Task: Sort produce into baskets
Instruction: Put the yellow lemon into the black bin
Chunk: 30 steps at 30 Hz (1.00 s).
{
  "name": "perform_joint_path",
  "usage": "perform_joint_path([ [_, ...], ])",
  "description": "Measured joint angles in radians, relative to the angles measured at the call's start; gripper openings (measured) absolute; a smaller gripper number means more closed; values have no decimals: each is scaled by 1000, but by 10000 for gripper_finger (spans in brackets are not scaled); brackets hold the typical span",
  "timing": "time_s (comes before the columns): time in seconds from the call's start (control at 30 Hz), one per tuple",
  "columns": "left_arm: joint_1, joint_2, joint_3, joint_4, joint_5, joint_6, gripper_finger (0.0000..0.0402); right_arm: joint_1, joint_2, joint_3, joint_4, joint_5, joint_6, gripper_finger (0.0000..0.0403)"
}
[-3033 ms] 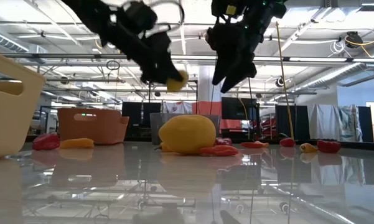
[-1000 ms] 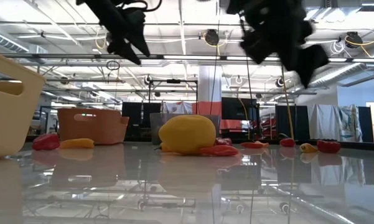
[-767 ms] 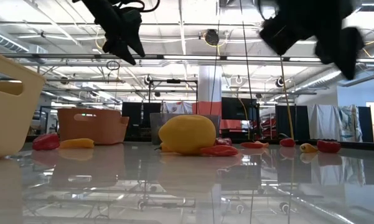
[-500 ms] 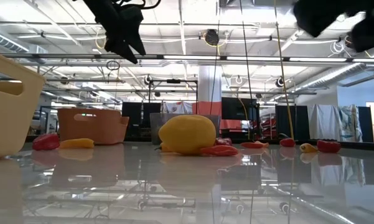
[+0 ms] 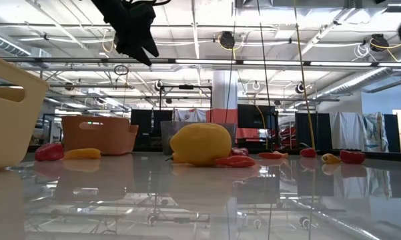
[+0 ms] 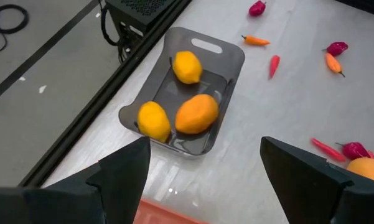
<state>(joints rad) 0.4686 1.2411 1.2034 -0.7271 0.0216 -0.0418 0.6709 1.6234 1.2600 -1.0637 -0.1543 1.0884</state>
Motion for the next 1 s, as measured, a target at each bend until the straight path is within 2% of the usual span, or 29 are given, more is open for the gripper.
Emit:
perform_joint_path([
  [0.23,0,0,0,1,0,3,311,46,1,-95,8,2,61,270],
  [0.47,0,0,0,11,0,3,311,45,2,-173,99,29,28,270],
  [0.87,0,0,-1,11,0,3,311,45,73,-237,200,41,-8,269],
  [1.0,0,0,-1,12,0,3,311,43,89,-237,196,49,-9,256],
])
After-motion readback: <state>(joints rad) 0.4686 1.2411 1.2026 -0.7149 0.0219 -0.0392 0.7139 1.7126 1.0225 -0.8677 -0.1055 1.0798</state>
